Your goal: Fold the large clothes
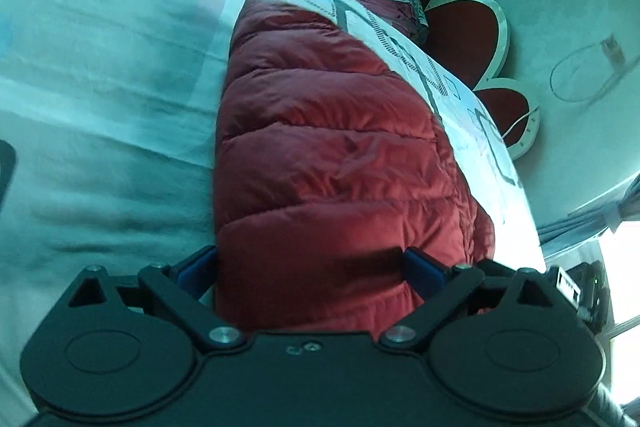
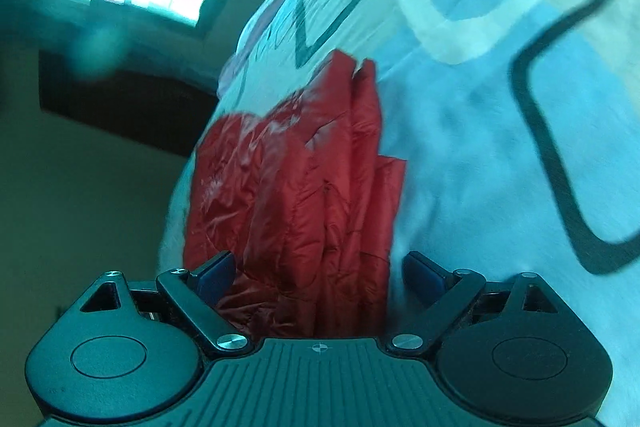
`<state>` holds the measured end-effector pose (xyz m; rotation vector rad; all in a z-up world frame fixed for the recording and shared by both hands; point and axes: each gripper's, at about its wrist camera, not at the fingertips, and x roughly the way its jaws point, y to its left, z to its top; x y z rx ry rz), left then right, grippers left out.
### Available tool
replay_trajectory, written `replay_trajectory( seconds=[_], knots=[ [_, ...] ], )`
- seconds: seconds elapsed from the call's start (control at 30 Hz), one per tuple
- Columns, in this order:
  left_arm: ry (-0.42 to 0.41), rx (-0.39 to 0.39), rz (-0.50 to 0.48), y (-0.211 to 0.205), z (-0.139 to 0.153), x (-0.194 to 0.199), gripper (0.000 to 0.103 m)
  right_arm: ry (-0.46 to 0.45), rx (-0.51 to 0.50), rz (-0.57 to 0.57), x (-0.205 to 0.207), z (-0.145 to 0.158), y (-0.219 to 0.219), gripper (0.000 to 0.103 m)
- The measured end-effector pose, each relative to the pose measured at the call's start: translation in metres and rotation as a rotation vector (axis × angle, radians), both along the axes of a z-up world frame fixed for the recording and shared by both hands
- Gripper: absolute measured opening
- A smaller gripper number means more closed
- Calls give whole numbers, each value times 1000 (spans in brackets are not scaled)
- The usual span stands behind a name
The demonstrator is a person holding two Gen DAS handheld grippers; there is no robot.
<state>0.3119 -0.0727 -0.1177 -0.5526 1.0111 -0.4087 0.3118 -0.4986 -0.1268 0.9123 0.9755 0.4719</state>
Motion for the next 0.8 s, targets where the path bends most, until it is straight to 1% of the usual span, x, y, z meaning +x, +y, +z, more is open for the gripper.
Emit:
replay_trajectory(
  seconds=[0.07,0.1,0.13,0.17,0.2,0.23,0.3,0.37,0.43,0.53,0.63,0.8],
  knots=[
    [-1,-6,-14,-4,-5,4,92,-20,-67,31,3,6,13,89],
    [-9,5,-24,-7,-6,4,87,-28,-98,39,4,8,19,79],
    [-21,23,-34,-11,-7,4,85,-25,-105,54,5,8,24,68],
    [-33,39,-41,-13,-6,4,81,-10,-95,53,6,5,27,55],
    [-43,50,-47,-14,-5,4,77,-14,-105,47,6,5,30,49],
    [-53,61,-58,-13,-2,3,75,-27,-123,43,4,7,34,46],
    [-83,78,-84,-12,5,1,68,-64,-166,31,-2,20,42,34],
    [-112,76,-112,-7,15,-2,64,-107,-227,29,-9,37,53,31],
    [-150,78,-136,2,25,-7,64,-135,-261,26,-17,54,64,29],
    [-185,77,-147,20,40,-11,64,-166,-281,24,-24,74,84,28],
    [-223,93,-145,45,51,-18,64,-191,-289,27,-23,86,116,28],
    [-251,102,-109,96,58,-29,64,-229,-289,53,-21,102,177,28]
  ],
)
